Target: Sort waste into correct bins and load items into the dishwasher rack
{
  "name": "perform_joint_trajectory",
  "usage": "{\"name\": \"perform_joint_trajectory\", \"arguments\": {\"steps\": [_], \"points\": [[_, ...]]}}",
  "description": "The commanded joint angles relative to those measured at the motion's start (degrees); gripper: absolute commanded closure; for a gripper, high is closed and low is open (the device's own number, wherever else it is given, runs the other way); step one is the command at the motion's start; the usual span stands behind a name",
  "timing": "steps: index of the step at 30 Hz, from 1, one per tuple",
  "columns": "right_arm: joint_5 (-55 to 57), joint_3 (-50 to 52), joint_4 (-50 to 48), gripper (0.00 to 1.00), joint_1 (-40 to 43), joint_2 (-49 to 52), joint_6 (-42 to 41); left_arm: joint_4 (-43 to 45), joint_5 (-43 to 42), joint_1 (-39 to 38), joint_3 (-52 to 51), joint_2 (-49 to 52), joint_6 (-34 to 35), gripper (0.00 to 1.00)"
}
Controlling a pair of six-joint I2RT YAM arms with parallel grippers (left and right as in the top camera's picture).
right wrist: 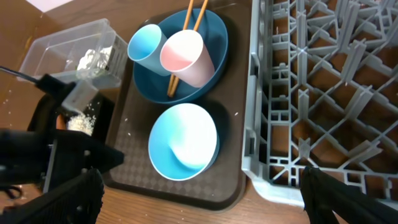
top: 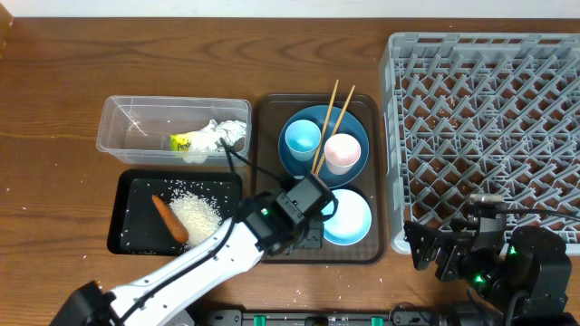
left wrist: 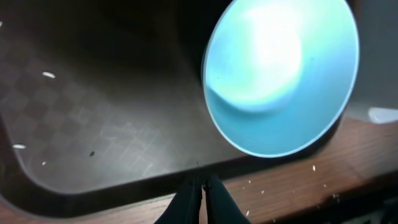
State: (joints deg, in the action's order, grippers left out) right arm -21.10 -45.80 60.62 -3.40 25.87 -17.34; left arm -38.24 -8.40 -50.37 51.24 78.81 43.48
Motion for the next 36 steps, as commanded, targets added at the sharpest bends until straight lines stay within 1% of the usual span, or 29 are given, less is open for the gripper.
{"name": "perform_joint_trajectory", "arguments": {"steps": [1, 3, 6, 10, 11, 13, 22, 29, 30, 31, 32, 36], "points": [[-0.79, -0.55, 0.26, 0.01, 0.33, 0.37, -1.29, 0.94, 1.33, -0.20, -0.04, 1.77, 0.07, 0.92], [-0.81, -0.52, 0.28, 0.01, 0.33, 0.37, -1.29, 1.57, 1.33, -0.20, -0.04, 2.71, 0.11, 0.93], [-0.81, -0.52, 0.28, 0.01, 0.33, 0.37, -1.29, 2.62, 1.31, -0.20, -0.04, 4.00, 0.31, 0.86], [-0.81, -0.52, 0.26, 0.01, 0.33, 0.37, -1.29, 5.09, 1.40, -0.17, -0.04, 5.29, 0.26, 0.83], [-0.81, -0.52, 0.26, 0.01, 0.33, 0.37, -1.29, 5.90, 1.55, -0.17, -0.04, 5.64, 0.26, 0.79], [-0.81, -0.52, 0.28, 0.01, 0.33, 0.37, -1.29, 7.34, 1.57, -0.17, -0.04, 6.32, 0.26, 0.75], [-0.81, -0.55, 0.28, 0.01, 0.33, 0.37, -1.29, 10.34, 2.03, -0.17, -0.04, 9.94, 0.26, 0.73], [-0.81, -0.52, 0.31, 0.01, 0.33, 0.37, -1.29, 10.51, 3.08, -0.17, -0.04, 12.74, 0.26, 0.75], [-0.81, -0.52, 0.31, 0.01, 0.33, 0.37, -1.29, 10.51, 3.08, -0.17, -0.04, 12.76, 0.26, 0.79], [-0.81, -0.52, 0.31, 0.01, 0.33, 0.37, -1.29, 10.49, 3.08, -0.17, -0.04, 12.76, 0.26, 0.81], [-0.81, -0.52, 0.28, 0.01, 0.33, 0.37, -1.29, 10.49, 3.08, -0.17, -0.04, 12.76, 0.26, 0.87], [-0.74, -0.52, 0.28, 0.01, 0.33, 0.37, -1.27, 10.32, 3.06, -0.17, -0.04, 12.76, 0.26, 0.94]]}}
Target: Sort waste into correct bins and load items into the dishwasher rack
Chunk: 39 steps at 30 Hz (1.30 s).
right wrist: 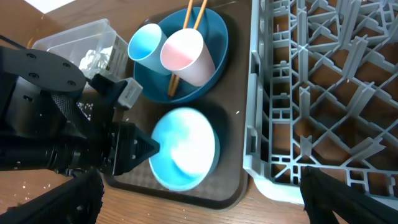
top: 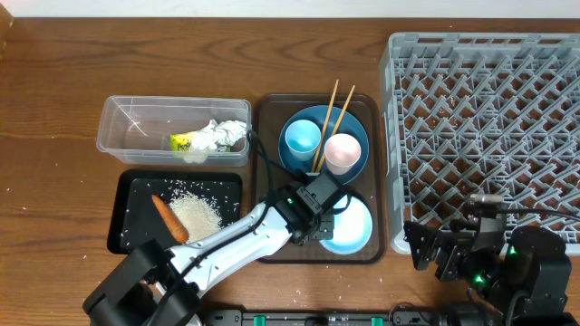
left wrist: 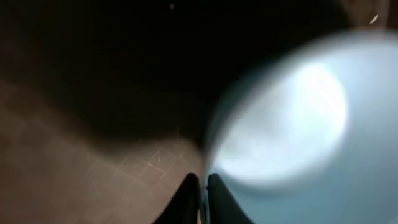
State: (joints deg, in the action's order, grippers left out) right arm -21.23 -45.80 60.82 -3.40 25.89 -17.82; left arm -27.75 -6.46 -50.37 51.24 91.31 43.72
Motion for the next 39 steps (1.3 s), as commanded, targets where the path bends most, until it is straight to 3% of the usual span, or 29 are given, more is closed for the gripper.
{"name": "perform_joint_trajectory", "arguments": {"steps": [1, 8, 12, 21, 35, 39], "points": [[-0.52, -0.52, 0.22, 0.01, 0.33, 0.35, -0.79, -0.26, 1.11, -0.17, -0.04, 0.26, 0.00, 0.94], [-0.46, -0.52, 6.36, 0.01, 0.33, 0.35, -0.72, -2.27, 1.11, 0.31, 0.00, -1.79, -0.20, 0.94], [-8.76, -0.52, 6.34, 0.01, 0.33, 0.35, 5.38, -4.00, 1.09, 0.85, 0.00, -6.93, -0.20, 0.94], [-16.44, -0.52, 6.29, 0.01, 0.33, 0.37, 5.03, -7.08, 0.26, 0.85, -0.02, -19.65, -0.22, 0.94], [-21.46, -0.52, 3.10, 0.04, 0.33, 0.46, 3.21, -1.92, -16.79, 0.85, 0.00, -27.23, -0.44, 0.94], [-21.42, -0.52, 3.19, 0.06, 0.33, 1.09, 3.08, -0.59, -17.16, 0.85, 0.00, -27.34, -0.42, 0.94]]}}
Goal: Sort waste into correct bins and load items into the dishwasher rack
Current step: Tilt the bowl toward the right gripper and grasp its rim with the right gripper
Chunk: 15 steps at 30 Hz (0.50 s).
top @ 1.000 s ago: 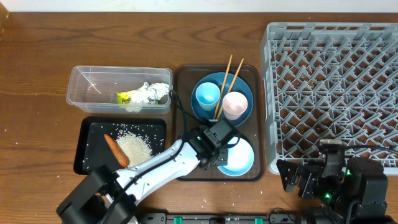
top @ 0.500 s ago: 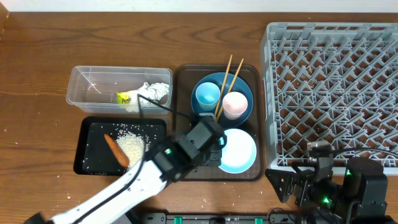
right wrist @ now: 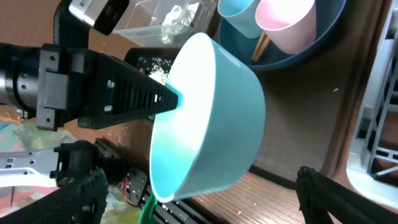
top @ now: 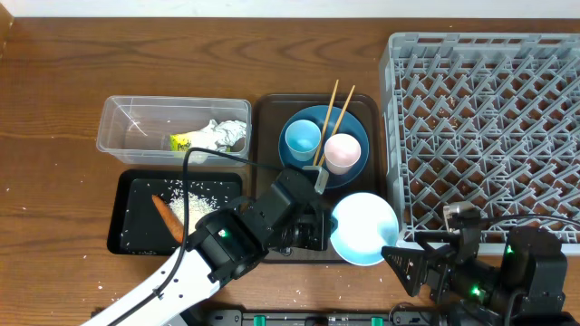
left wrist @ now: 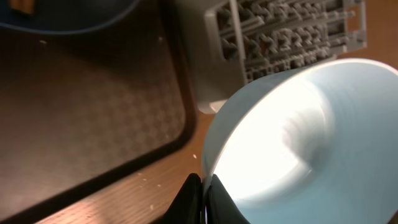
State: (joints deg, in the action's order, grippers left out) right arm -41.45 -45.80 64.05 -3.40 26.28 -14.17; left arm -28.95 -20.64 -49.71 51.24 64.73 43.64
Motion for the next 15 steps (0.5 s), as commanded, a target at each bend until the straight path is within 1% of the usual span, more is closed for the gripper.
{"name": "perform_joint_trajectory", "arguments": {"steps": [1, 6, 7, 15], "points": [[-1.20, -0.52, -0.02, 0.06, 0.33, 0.87, -0.57, 0.79, -3.17, 0.20, 0.00, -0.76, -0.33, 0.94], [0.20, -0.20, -0.17, 0.08, 0.33, 1.29, -0.57, 2.45, -6.01, 0.20, 0.00, -0.76, -0.33, 0.94], [0.92, -0.15, -0.17, 0.10, 0.33, 1.38, -0.57, 2.60, -6.16, 0.20, -0.02, -0.79, -0.33, 0.94], [1.09, -0.15, -1.90, 0.13, 0.33, 1.66, -2.75, 2.73, -6.16, 0.20, 0.00, -0.79, -0.33, 0.94]]}}
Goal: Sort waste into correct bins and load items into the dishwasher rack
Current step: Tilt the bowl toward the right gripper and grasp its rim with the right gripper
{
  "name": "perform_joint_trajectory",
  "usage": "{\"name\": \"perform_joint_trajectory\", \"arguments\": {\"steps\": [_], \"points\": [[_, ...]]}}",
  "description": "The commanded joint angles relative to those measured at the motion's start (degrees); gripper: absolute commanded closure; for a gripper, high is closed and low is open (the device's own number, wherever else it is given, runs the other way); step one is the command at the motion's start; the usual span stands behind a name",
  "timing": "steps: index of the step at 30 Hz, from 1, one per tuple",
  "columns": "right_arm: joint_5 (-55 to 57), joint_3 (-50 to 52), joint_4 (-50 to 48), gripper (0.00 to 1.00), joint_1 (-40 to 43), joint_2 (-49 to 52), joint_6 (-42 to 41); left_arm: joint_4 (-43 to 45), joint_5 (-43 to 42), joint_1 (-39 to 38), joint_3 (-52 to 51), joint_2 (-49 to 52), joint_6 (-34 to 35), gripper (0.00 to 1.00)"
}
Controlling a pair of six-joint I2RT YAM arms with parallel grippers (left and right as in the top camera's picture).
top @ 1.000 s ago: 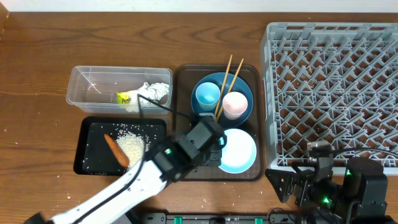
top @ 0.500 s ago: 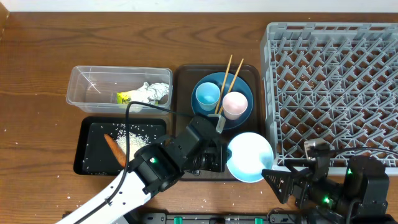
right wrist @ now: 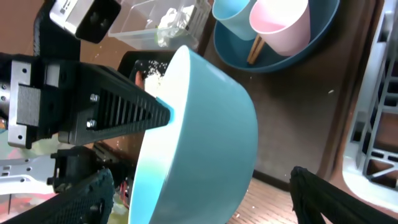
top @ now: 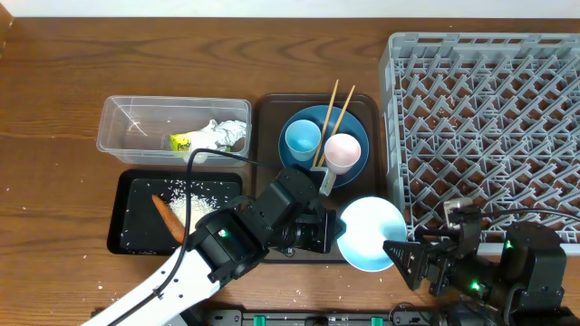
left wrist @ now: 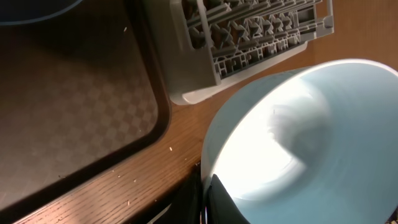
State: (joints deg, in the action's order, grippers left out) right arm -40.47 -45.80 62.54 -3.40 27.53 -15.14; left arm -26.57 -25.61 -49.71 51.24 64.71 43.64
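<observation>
A light blue bowl [top: 372, 234] hangs tilted over the table at the front-left corner of the grey dishwasher rack [top: 480, 118]. My left gripper [left wrist: 204, 182] is shut on its rim. The bowl's pale inside fills the left wrist view [left wrist: 292, 137]. My right gripper [top: 399, 263] is open just right of the bowl. In the right wrist view the bowl [right wrist: 199, 137] sits between the spread fingers, apart from them. On the brown tray [top: 269, 136] a dark blue plate [top: 304, 167] holds a blue cup [top: 302, 139], a pink cup [top: 342, 152] and chopsticks [top: 331, 104].
A clear bin [top: 136, 104] with crumpled waste stands at the left. In front of it lies a black tray [top: 131, 226] with rice and a carrot [top: 169, 219]. The rack's corner [left wrist: 249, 31] is close beside the bowl.
The bowl, still in my left gripper, has shifted a little right and toward the front, closer to the right gripper. The right gripper now has the bowl between its open fingers.
The bowl first lay in the front of the brown tray, my left gripper shut beside it. Then that gripper was at the bowl's rim. Later the bowl hung tilted off the tray by the rack corner, with the right arm brought near, and now it is nearer still.
</observation>
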Motion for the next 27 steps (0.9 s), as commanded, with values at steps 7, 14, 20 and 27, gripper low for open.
{"name": "perform_joint_trajectory", "arguments": {"steps": [7, 14, 20, 27], "points": [[0.09, -0.15, -0.70, 0.16, 0.33, 0.42, -4.92, 0.83, -1.20, 0.20, 0.00, -0.76, -0.33, 0.94], [-0.26, -0.15, -1.05, 0.14, 0.33, 0.42, -6.38, 1.46, -1.22, 0.20, 0.00, -0.76, -0.33, 0.94], [-2.95, -0.15, -1.27, 0.14, 0.33, 0.42, -6.71, 1.90, -1.57, 0.20, 0.00, -0.76, -0.33, 0.94], [-4.90, -0.15, -1.49, 0.14, 0.33, 0.42, -7.17, 4.22, -3.56, 0.17, 0.00, -0.76, -0.33, 0.94]]}}
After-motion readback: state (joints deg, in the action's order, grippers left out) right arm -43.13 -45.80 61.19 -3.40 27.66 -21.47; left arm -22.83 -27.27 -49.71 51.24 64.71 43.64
